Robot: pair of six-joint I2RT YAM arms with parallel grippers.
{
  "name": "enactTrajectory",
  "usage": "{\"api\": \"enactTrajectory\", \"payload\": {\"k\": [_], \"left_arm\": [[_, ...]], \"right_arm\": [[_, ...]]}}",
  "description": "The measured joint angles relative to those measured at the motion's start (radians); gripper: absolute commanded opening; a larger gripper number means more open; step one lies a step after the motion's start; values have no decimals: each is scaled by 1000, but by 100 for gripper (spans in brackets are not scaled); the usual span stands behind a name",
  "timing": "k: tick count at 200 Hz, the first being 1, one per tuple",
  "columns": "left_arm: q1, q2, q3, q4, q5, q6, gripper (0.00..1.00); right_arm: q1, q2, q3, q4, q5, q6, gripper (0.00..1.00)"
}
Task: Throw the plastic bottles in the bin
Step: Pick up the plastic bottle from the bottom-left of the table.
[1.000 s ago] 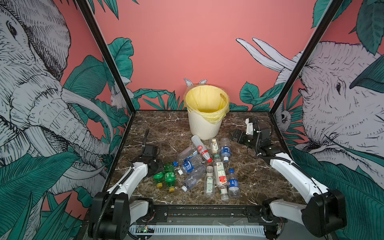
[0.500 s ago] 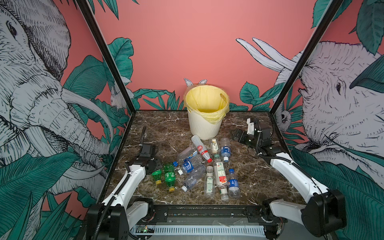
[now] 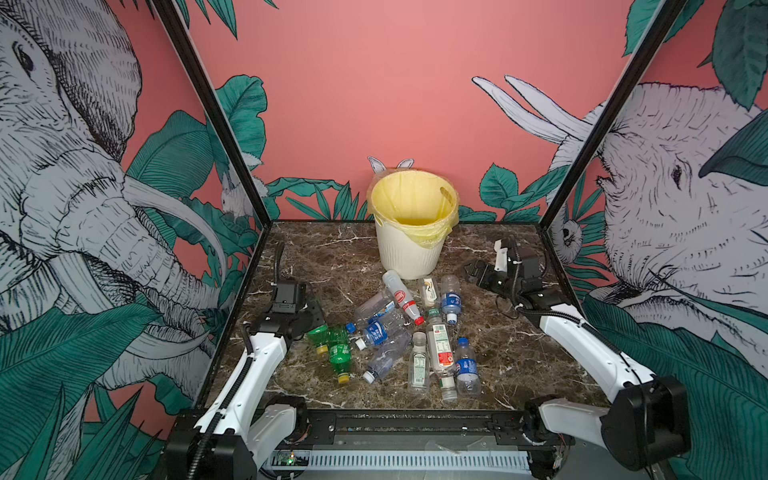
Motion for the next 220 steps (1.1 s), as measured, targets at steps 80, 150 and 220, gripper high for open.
{"api": "enactTrajectory", "payload": {"k": [80,150,220], "left_arm": [[1,9,100,76,62,-29,49],[1,78,128,203,167,-61,49],[1,152,179,336,341,-129,47]], "right_arm": [[-13,-16,-41,-41,20,15,99],[-14,-16,-47,-42,18,21,99],[-23,-17,-77,-37,68,22,99]]}}
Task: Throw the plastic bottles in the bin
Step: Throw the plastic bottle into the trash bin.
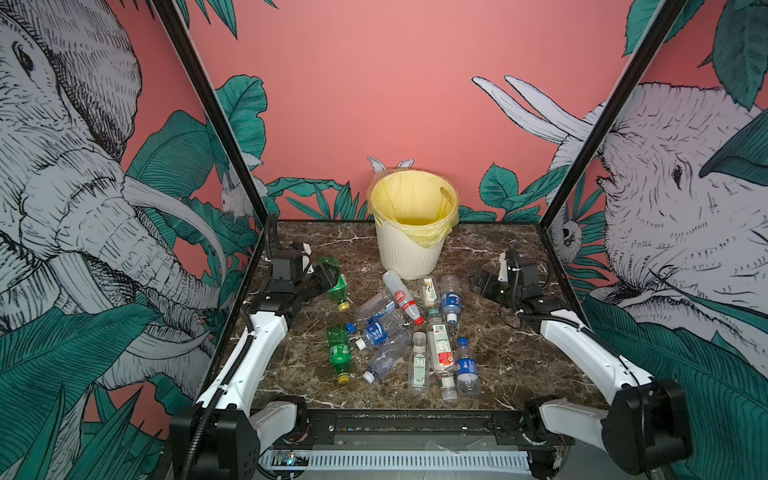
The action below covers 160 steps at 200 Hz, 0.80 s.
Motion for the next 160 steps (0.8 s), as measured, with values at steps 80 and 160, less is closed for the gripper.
{"api": "enactTrajectory", "payload": {"k": [80,160], "left_arm": [[0,81,83,229,241,-50,46],[0,158,100,383,348,-42,46]], "right_arm": [[-1,5,-16,79,9,47,99],[-1,48,-19,104,-22,107,99]]}}
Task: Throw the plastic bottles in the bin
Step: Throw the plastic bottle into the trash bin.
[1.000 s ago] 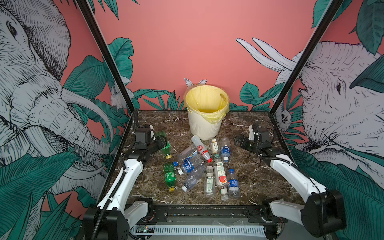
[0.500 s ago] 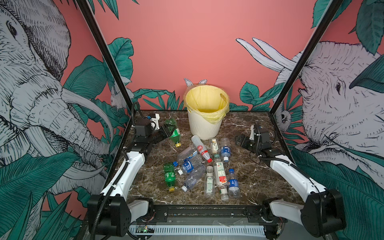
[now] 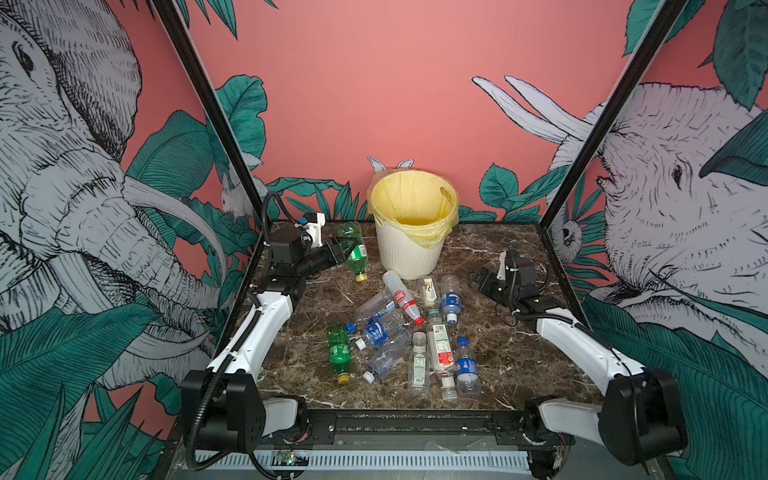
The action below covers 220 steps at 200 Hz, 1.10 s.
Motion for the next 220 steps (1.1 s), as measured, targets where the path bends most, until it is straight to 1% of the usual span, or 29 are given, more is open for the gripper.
{"api": "enactTrajectory", "payload": {"k": [35,63,90,119,138,153,168,184,196,202,208,217,220], "left_arm": [[0,6,-31,110,34,0,46],[0,-5,-117,182,45,-6,46],[0,-18,-184,213,43,-17,46],[0,-37,-193,218,37,-19,45],[-4,-39,-159,193,31,-21,46],[-16,-32,-87,149,14,-16,47],[-41,-12,25,98,-8,-3,48],[-88,45,192,51,-31,18,48],[-130,120,353,20,-44,30,49],[-147,161,429,14,-53,34,52],[-164,213,516,3,-63,37,58],[-184,290,632,-14,-72,33,69],[-191,316,673,-17,-75,27,74]], "right_arm": [[0,1,0,1,-2,8,99],[0,1,0,0,-2,10,99],[0,0,-2,0,-2,9,99],[0,-2,-13,0,-2,9,99],[0,-2,-18,-3,-2,9,99],[0,-2,-19,-3,-2,9,99],[0,-2,-19,-2,-2,9,99],[0,-2,-19,-2,-2,9,99],[0,-2,-19,-2,-2,9,99],[0,-2,-19,-2,-2,9,99],[0,-2,-19,-2,-2,9,99],[0,-2,-19,-3,-2,9,99],[0,-2,-19,-2,-2,9,99]]}}
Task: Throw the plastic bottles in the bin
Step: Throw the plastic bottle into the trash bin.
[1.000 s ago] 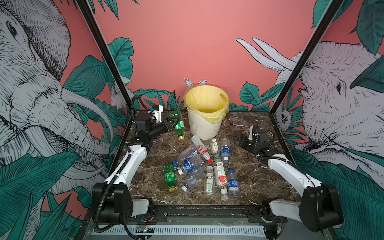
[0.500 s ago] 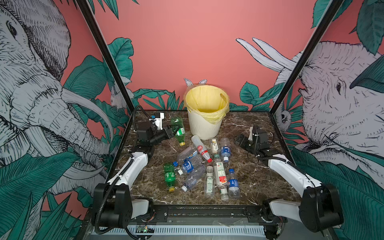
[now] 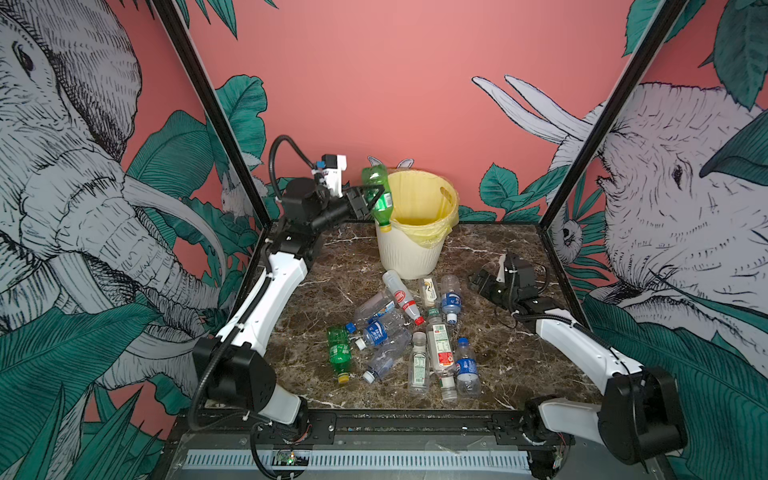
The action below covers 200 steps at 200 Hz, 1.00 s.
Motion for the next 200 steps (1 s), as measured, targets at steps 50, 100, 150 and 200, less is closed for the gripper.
{"api": "enactTrajectory", "payload": {"k": [50,100,150,200], "left_arm": [[-15,375,446,-192,-11,-68,99],[31,243,435,-392,-64,13,99],[86,-112,142,-380,-84,110,99],[87,-220,-146,-409,-109,205,99]], "right_arm": [[0,-2,4,-16,-1,6,99],[0,-21,46,-73,0,-20,99],[0,-23,53,-102,22,-27,99],[0,10,71,-126,3,-32,99]]}}
